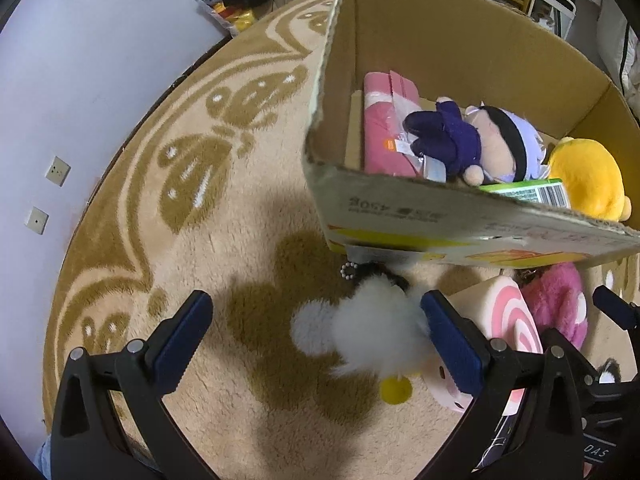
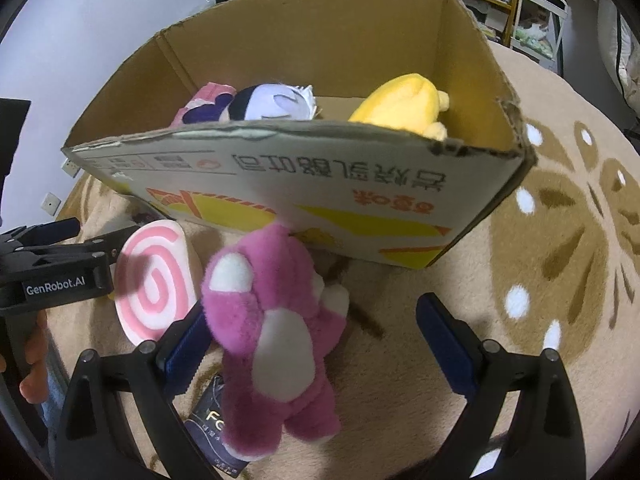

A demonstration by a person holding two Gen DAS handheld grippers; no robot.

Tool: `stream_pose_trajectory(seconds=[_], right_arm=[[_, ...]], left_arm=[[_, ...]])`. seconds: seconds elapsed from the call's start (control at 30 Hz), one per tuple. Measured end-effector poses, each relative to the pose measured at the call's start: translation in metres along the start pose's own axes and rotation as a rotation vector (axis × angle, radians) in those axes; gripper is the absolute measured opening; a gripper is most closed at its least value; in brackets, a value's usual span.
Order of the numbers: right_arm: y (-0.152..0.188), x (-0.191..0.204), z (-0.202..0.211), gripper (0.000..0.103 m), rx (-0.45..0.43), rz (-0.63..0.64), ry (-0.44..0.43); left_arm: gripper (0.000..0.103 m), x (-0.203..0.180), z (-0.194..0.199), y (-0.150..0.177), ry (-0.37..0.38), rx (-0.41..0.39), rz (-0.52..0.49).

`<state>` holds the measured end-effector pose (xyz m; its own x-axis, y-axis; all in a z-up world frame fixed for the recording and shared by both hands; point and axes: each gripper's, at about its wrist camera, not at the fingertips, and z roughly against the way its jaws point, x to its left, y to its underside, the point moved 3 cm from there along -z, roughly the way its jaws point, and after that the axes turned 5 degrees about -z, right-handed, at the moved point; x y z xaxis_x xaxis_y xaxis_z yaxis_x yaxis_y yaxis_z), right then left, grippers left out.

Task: Organize soft objects
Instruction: 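Lower the left tool onto the white fluffy toy while the right tool reaches the pink plush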

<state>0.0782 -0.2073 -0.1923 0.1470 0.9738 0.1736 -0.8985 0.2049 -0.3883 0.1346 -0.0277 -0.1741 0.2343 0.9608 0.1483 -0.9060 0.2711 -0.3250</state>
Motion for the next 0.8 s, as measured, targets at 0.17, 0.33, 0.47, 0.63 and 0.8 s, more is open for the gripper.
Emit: stream_pose_trajectory(seconds=[0.17,0.33,0.47,0.63,0.8], right_arm=[[0.000,0.003,-0.001,0.097,0.007,0.006,-0.004],[0.002,0.007,-0.002,0.087,0.020,0.031,-0.018],[0.003,0.011,-0.006,0.073,0.048,0.033,-0.040],[0.004,0.016,-0.010,0.063,0.068,0.045,-0.046],[0.005,0.020,-0.012,0.061,0.075,0.043,-0.040]], left_arm=[[0.102,-0.002,-0.005,0.003,0.028,-0.005,0.026],[0.102,-0.001,-0.010,0.004,0.045,0.006,0.058],[0.087,-0.007,-0.007,0.005,0.060,-0.004,0.029],[0.067,-0.016,-0.006,0.004,0.106,-0.004,0.003],[0.034,-0.018,-0.007,0.003,0.194,0.013,0.010]])
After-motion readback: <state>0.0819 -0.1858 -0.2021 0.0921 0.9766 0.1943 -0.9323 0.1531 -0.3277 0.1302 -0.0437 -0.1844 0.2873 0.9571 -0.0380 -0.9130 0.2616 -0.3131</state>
